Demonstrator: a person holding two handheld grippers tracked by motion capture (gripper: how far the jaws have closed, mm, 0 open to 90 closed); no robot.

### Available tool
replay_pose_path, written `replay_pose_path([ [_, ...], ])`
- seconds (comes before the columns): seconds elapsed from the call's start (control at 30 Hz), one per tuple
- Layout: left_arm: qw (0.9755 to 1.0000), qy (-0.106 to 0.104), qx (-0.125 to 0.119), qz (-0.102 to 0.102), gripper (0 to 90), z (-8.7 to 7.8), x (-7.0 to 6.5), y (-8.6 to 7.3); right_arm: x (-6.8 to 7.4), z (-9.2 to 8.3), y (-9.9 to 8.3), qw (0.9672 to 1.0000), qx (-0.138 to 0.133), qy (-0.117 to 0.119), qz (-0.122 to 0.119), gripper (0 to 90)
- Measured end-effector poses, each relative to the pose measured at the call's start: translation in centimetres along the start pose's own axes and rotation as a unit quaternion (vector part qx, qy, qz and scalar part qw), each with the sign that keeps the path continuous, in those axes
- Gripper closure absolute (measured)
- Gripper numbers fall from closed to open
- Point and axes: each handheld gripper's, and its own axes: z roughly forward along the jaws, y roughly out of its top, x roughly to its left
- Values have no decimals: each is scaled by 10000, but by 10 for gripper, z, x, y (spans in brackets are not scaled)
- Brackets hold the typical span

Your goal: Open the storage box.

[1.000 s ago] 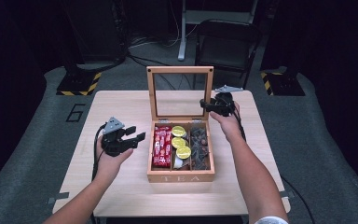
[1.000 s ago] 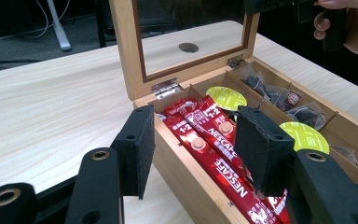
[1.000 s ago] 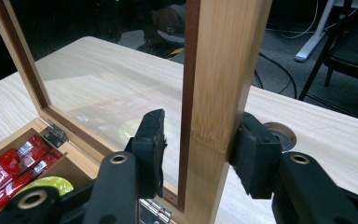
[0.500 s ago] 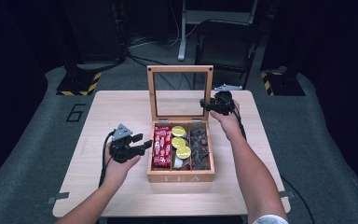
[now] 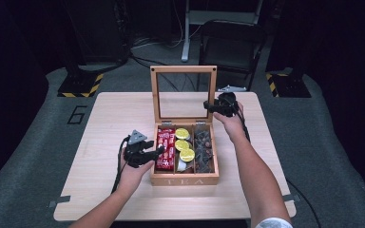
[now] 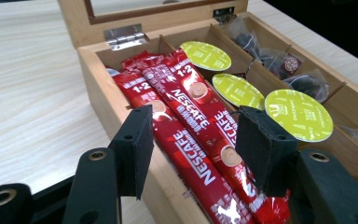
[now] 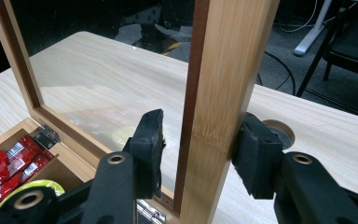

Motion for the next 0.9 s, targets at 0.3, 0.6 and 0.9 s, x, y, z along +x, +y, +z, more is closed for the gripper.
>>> replay_pose_path([
  [0.3, 9997, 162, 185, -6, 465, 23, -15, 0, -3, 3, 0, 10000, 2, 41, -8, 549],
  [0.6, 9987, 443, 267, -1, 554, 28, -18, -3, -5, 5, 0, 10000, 11, 72, 17, 546],
  [0.9, 9984, 468, 323, 56, 783, 30, -21, -3, -4, 5, 0, 10000, 8, 64, -4, 538],
])
